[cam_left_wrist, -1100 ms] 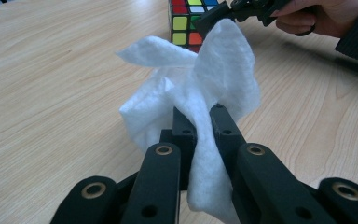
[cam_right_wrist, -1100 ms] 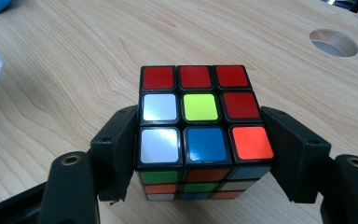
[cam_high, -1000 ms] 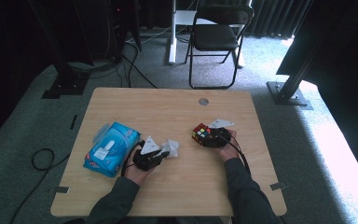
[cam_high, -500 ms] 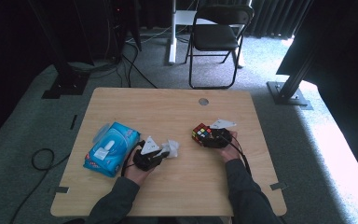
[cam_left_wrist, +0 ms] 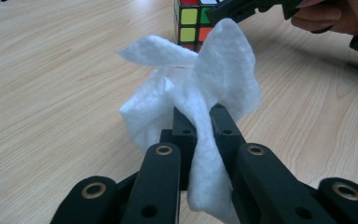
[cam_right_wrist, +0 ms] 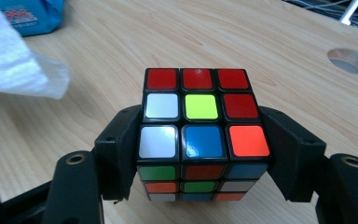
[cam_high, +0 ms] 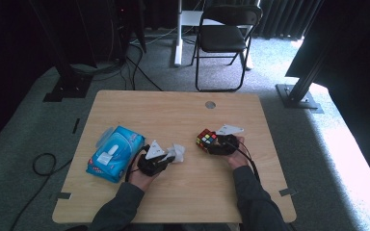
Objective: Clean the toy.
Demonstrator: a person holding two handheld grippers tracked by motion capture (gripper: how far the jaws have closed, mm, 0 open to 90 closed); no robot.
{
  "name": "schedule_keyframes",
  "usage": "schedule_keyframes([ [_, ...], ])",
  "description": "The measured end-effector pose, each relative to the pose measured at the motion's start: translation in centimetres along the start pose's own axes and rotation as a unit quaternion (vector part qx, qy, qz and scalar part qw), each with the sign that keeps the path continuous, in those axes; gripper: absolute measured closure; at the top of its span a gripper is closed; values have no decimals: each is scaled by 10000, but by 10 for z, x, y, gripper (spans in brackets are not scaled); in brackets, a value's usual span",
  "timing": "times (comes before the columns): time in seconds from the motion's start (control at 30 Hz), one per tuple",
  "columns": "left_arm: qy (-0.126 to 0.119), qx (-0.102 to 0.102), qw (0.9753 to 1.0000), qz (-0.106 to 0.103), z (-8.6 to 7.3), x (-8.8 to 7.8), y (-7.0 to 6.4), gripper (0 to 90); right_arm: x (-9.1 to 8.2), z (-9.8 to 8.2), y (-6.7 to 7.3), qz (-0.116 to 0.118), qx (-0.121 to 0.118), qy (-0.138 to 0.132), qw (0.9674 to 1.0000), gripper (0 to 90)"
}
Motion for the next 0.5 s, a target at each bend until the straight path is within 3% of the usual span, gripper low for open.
schedule_keyframes([
  [0.5,-21,-13,10000,31,1,-1,2,834,-10,5,21,309,-129,-142,9993,341],
])
Point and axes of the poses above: each handheld gripper's, and its own axes: x roughly forward along the jaws, z roughly out of its top, y roughly to its left, the point moved 5 cm from there along x, roughly forward along the jaws, and after that the axes turned 11 degrees about -y, right-handed, at the moved point
